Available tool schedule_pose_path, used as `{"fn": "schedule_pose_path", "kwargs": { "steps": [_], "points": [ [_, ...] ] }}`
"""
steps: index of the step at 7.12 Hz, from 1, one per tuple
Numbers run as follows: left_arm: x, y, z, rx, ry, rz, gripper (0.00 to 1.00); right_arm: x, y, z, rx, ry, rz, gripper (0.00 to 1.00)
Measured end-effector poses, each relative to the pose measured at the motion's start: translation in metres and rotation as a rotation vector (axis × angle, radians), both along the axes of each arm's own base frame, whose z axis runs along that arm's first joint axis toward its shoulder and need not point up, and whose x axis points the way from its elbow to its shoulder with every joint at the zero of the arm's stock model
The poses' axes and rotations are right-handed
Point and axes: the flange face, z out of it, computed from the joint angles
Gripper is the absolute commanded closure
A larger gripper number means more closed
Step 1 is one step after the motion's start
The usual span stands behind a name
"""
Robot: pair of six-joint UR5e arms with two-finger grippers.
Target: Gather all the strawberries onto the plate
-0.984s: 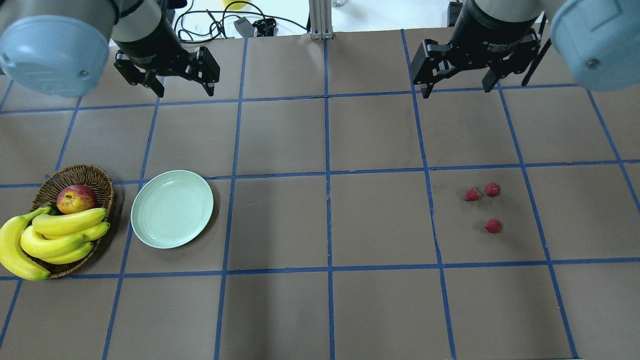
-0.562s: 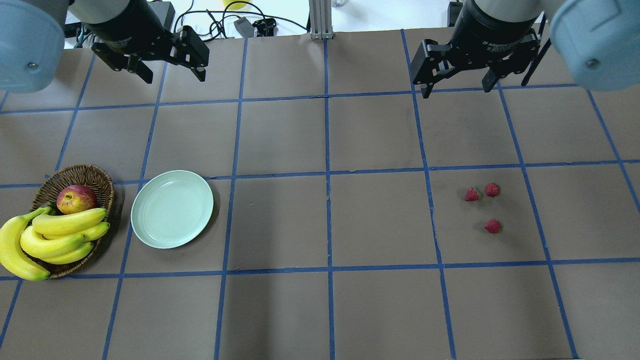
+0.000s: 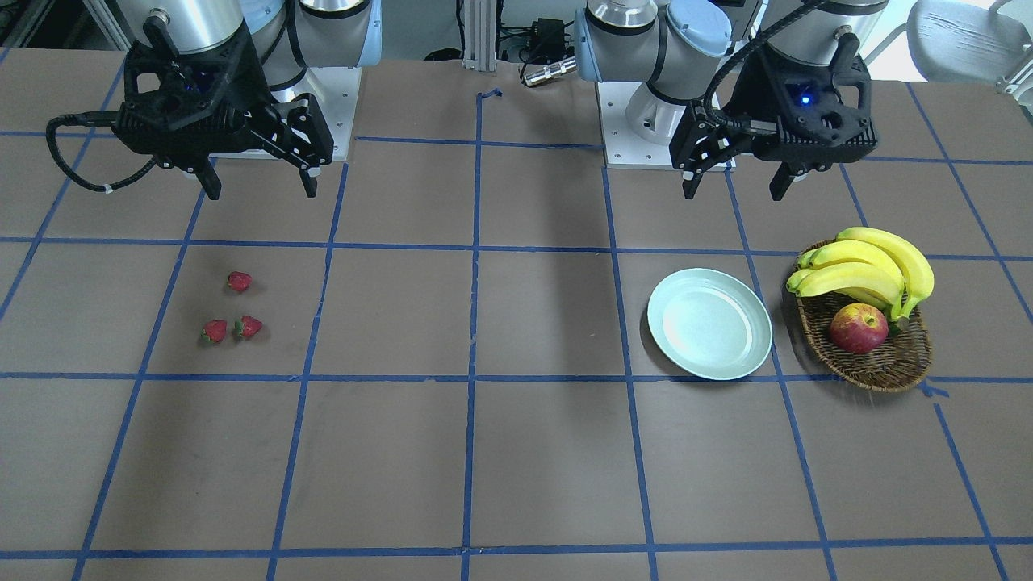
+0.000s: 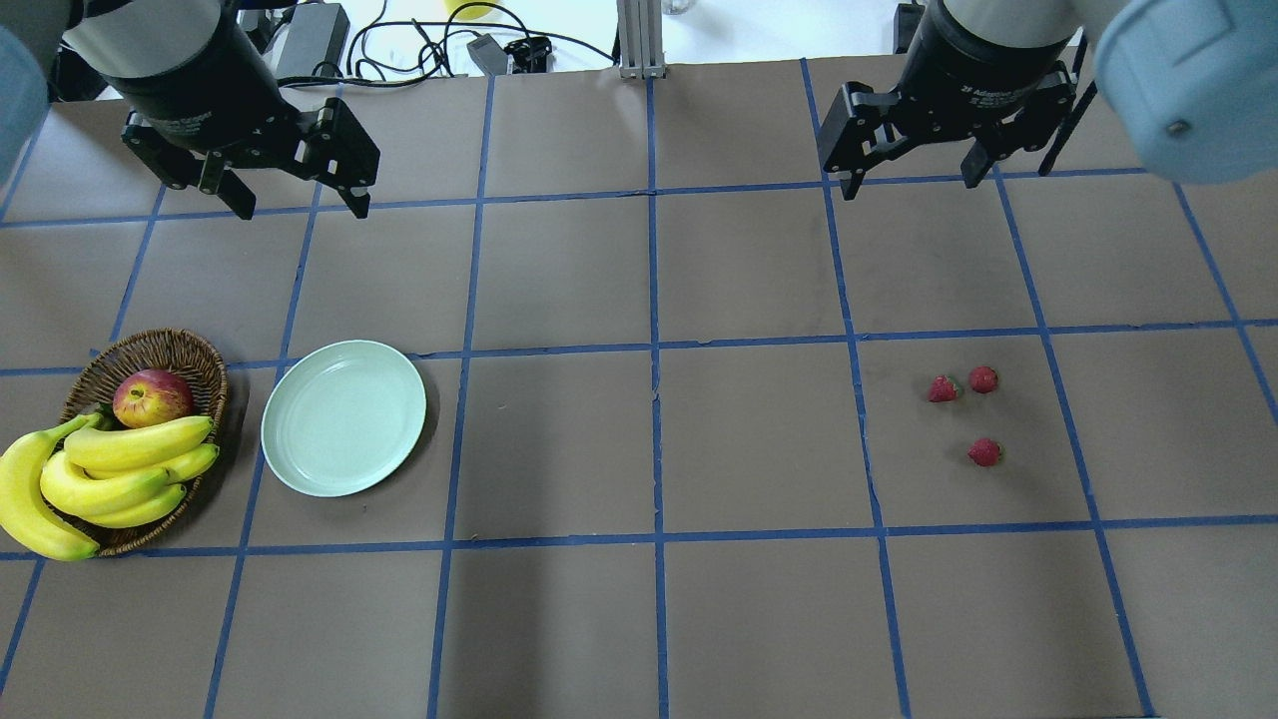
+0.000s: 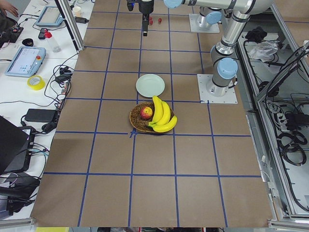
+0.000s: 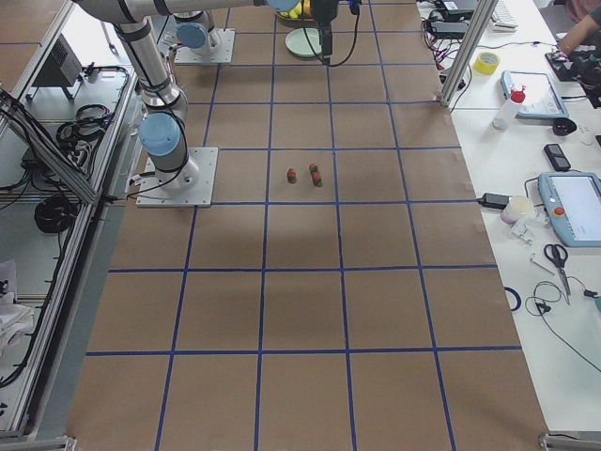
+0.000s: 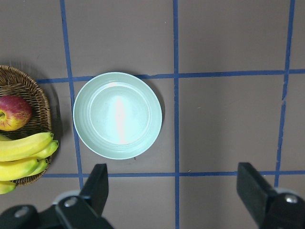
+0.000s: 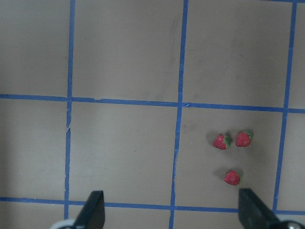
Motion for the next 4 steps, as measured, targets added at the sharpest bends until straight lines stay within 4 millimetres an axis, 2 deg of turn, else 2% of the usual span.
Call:
{"fn": "schedule_pose_path", "kwargs": {
  "steps": [2,4],
  "points": [
    [0.000,0.000,0.000,-0.003,0.007,0.002,0.05,-0.002,-0.013,-0.021,0.040,0.016,0.000,0.00],
    [0.000,0.000,0.000,-0.004,0.009,0.002,0.05,-0.008,-0.018,-0.058,0.118,0.020,-0.049,0.00]
  ]
}}
